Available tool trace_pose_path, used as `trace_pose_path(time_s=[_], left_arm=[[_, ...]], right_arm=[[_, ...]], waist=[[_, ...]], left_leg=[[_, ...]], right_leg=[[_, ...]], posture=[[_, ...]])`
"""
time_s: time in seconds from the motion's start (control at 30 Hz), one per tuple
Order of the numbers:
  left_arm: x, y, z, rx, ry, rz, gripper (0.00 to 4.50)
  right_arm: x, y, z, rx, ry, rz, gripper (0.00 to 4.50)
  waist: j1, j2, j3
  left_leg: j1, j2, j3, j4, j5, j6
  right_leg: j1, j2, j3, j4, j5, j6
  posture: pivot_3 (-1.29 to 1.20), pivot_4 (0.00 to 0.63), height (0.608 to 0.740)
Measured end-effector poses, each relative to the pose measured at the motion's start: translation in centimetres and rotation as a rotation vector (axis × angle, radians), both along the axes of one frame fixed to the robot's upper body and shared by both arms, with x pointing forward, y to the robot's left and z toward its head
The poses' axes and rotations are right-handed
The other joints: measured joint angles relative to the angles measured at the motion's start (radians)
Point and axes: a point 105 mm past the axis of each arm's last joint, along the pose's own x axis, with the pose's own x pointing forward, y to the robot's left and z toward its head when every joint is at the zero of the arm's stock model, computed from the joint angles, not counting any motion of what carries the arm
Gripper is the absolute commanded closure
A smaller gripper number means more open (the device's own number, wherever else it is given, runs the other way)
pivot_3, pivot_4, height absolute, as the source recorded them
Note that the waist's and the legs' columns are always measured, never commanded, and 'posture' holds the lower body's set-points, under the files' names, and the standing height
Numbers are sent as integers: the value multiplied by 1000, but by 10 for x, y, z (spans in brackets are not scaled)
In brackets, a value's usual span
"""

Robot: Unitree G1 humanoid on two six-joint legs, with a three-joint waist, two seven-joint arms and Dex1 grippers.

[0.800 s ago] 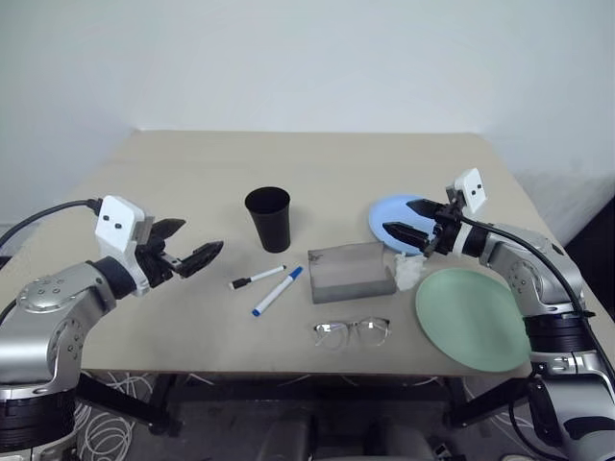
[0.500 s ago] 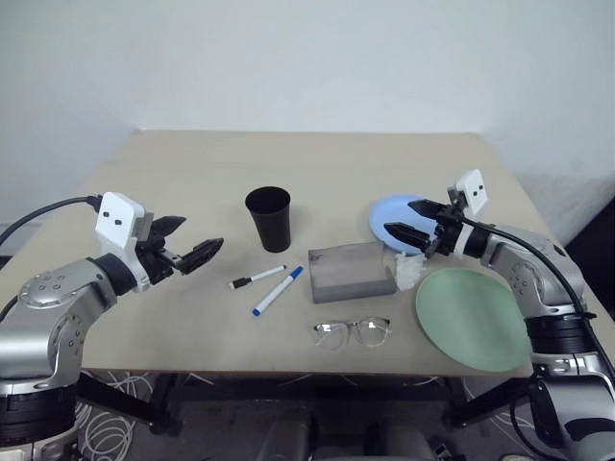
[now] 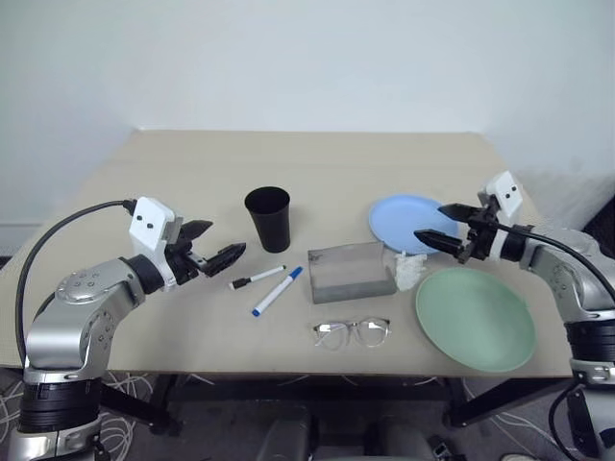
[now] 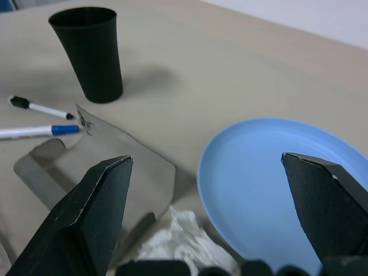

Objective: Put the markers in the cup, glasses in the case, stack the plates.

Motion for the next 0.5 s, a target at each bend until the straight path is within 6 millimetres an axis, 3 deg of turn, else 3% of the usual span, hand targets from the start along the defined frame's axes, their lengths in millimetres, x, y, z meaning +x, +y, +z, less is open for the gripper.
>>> trace_pose_path(time_s=[0.23, 0.5], left_arm=[[4, -5, -11, 39, 11, -18, 54], [12, -16, -15, 21, -2, -57, 54]], right_arm=[[-8, -28, -10, -56, 58, -54, 0], [-27, -84, -41, -119, 197, -250, 0]], waist=[[5, 0, 0], [4, -1, 0]], left_leg=[[0, 0, 0, 0, 0, 0], [0, 0, 2, 0, -1, 1]], right_leg=[[0, 0, 0, 0, 0, 0], [0, 0, 1, -1, 0, 0]], posture=[[0, 0, 725], [0, 0, 725]])
